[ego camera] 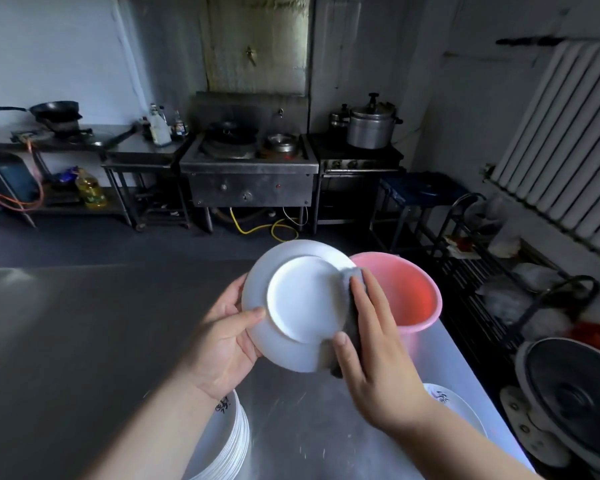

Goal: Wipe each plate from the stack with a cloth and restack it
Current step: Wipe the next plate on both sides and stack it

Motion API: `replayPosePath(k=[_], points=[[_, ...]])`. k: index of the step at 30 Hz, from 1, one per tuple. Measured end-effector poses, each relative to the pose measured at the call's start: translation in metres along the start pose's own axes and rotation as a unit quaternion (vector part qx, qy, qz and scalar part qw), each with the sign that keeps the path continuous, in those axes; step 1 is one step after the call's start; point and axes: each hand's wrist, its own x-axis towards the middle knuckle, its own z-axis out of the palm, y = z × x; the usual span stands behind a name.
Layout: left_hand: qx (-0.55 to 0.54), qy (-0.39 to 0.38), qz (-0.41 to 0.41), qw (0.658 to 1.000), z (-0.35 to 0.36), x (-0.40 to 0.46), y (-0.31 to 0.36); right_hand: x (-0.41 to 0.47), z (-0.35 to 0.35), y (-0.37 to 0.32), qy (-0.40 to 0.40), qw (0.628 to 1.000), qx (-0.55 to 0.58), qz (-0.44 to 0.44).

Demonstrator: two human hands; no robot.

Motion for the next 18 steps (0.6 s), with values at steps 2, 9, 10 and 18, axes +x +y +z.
replayPosePath(k=[2,9,10,18], points=[[0.001,0.000,-0.012,1.000,-0.002,-0.004,-0.001,0.009,0.000,-0.002,-0.011,1.000,-0.016,0.021],[-0.032,0.003,0.012,0.999,0.008,-0.005,-0.006,0.047,-0.012,-0.011,0.028,0.999,-0.017,0.013],[-0.037,0.008,0.018,0.999,0.010,-0.006,-0.007,0.033,-0.002,-0.016,0.049,0.998,0.001,0.029],[-0.037,-0.010,-0.053,0.998,0.015,-0.006,-0.001,0.048,-0.022,-0.010,0.073,0.989,0.116,0.053]])
